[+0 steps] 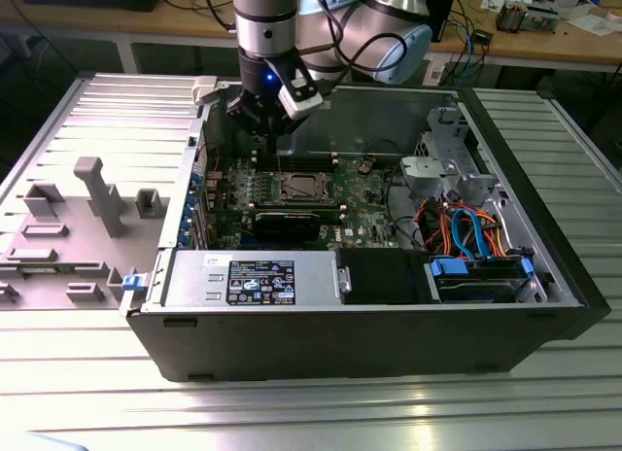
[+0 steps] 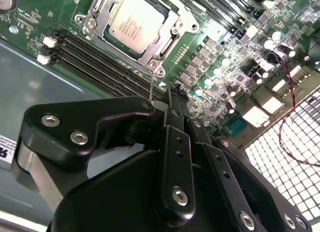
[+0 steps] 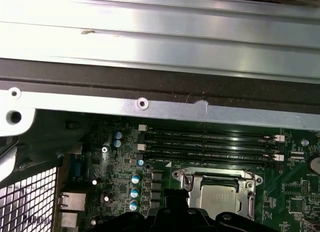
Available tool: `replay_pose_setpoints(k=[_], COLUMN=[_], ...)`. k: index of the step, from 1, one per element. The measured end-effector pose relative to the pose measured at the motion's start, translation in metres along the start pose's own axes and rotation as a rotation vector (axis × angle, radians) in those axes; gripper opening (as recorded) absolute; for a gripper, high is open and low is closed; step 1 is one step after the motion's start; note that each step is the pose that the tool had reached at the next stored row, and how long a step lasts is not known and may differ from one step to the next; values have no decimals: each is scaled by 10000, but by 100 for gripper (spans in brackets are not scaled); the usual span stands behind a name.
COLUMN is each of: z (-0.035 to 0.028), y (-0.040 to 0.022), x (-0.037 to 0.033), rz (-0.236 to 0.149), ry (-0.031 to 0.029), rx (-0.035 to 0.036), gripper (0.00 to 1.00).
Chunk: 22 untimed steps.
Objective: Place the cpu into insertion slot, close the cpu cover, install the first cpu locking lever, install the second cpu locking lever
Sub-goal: 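Install the first cpu locking lever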
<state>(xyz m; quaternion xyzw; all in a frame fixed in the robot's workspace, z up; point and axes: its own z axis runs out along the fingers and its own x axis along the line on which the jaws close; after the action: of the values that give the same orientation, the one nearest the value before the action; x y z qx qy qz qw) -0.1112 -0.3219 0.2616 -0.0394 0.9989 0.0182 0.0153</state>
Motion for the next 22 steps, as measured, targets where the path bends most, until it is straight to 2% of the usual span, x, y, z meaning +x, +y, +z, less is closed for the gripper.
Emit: replay_pose_setpoints(k=[2,6,10,12,14,16,21,22], z=[4,8,21,23,23,20,17,18], y=[-2,-7,-16,-30,-56,-68,-57,-54], x=[-28,-89,-196,-200,-162,-93,65,70], rz=[-1,0,38,38,40,36,8,7], ry=[-20,-23,-25,-25,-27,-26,-31,-31], rx=[1,1,2,2,-14,-14,-36,-36], gripper=[11,11,11,11,11,11,11,11])
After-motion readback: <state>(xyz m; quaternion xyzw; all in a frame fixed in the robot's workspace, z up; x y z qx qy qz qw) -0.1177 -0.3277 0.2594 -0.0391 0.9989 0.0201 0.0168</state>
